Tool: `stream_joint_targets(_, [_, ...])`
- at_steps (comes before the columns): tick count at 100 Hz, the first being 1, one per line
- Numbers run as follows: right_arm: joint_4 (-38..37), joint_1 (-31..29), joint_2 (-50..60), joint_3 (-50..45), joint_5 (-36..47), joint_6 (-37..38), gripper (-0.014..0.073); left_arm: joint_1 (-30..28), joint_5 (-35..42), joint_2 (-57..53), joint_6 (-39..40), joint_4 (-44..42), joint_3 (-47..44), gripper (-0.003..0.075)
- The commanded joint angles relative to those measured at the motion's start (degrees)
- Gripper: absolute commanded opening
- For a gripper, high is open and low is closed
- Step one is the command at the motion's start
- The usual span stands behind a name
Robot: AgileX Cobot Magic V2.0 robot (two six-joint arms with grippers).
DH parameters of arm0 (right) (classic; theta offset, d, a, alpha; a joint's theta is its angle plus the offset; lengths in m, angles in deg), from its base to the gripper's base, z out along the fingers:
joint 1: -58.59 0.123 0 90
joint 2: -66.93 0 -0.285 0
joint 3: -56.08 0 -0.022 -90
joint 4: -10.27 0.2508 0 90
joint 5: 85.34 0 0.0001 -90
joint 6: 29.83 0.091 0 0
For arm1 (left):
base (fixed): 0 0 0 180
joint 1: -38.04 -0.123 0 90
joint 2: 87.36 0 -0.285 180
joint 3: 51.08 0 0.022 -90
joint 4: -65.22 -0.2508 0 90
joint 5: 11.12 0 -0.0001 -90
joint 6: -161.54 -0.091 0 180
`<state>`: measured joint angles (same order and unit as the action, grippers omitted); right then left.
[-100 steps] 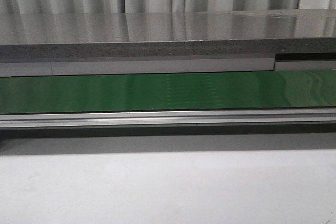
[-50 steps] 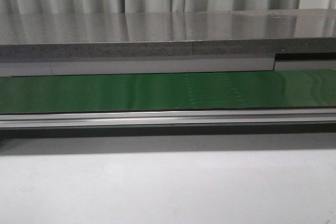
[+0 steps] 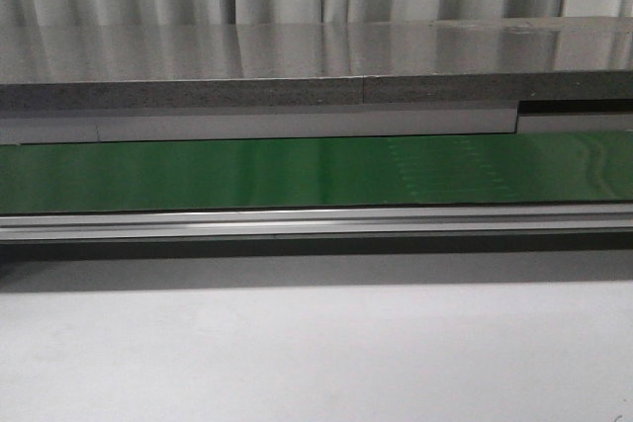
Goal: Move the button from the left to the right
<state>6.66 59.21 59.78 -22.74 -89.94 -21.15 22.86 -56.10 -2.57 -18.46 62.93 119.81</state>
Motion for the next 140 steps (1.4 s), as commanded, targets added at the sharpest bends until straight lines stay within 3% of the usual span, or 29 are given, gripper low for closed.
stream_joint_targets(1, [0.0,-0.4,1.2,0.9,5.1,-0.1,-0.0068,-1.3,3.6,3.7,-0.9,-0.1,4.7,0.0615])
stream_joint_targets(25, [0.0,-0.4,1.2,0.9,5.1,-0.1,-0.0068,-4.0,3.4,16.0,-1.0,0.0,11.3,0.0615])
stream_joint_targets(58, [0.0,-0.4,1.2,0.9,5.1,-0.1,-0.0068,-4.5,3.8,26.8,-1.0,0.1,13.8,0.0615])
stream_joint_targets(140, [0.0,-0.4,1.2,0.9,5.1,-0.1,-0.0068,-4.9,4.7,37.4,-1.0,1.3,13.8,0.0584])
